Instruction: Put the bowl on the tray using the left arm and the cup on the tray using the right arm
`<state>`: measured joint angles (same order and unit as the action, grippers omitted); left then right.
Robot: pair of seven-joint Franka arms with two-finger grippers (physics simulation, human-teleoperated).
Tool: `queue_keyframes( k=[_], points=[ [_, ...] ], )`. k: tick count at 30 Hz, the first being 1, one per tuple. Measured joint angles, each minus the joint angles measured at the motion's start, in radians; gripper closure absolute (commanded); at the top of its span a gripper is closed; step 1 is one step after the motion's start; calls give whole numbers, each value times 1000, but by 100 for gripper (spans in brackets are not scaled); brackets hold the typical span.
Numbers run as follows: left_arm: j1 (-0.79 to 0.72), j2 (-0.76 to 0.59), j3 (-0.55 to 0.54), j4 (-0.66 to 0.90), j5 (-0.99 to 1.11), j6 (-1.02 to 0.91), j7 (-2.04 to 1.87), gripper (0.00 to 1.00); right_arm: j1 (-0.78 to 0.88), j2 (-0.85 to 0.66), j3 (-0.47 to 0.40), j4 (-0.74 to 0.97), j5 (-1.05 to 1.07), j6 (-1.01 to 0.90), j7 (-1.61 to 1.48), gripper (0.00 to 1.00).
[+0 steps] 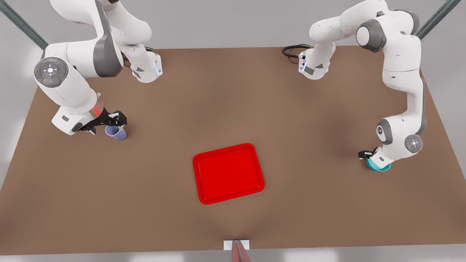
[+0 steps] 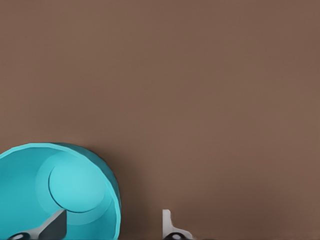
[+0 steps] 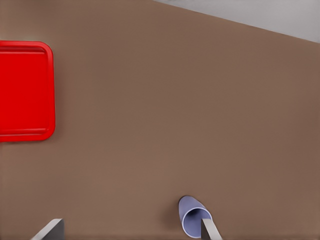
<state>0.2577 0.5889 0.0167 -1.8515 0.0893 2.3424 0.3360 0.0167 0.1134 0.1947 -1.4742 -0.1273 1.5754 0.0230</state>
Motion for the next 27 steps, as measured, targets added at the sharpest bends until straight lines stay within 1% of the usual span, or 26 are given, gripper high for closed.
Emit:
queue_keyframes(
  k=[1, 2, 4, 6, 11, 15, 17, 22, 27],
  points=[
    [0, 3, 0, 0, 0, 0, 0, 29, 0, 0, 0, 0, 0, 0, 0, 0],
    [0, 5, 0, 0, 1, 0, 1, 34, 0, 0, 0, 0, 0, 0, 0, 0],
    [0, 6, 0, 0, 2, 0, 1, 64, -1, -1, 1, 0, 0, 0, 0, 0],
    [0, 5, 0, -1, 2, -1, 3, 77, 0, 0, 1, -2, 0, 0, 0, 0],
    [0, 7, 0, -1, 9, -6, 3, 78, 0, 0, 0, -2, 0, 1, 0, 0],
    [0, 9, 2, -2, 153, -9, -8, 78, 0, 0, 1, -3, 0, 0, 0, 0],
    [-2, 8, 1, -2, 179, -12, -5, 78, 2, 0, 2, -3, 0, 0, 0, 0],
    [-11, -16, 0, -5, 170, -30, -4, 77, 1, 0, 2, -3, 0, 0, 0, 0],
    [-19, -69, 0, -11, 157, -51, -3, 77, 1, 0, 2, -3, 0, 0, 0, 0]
  ],
)
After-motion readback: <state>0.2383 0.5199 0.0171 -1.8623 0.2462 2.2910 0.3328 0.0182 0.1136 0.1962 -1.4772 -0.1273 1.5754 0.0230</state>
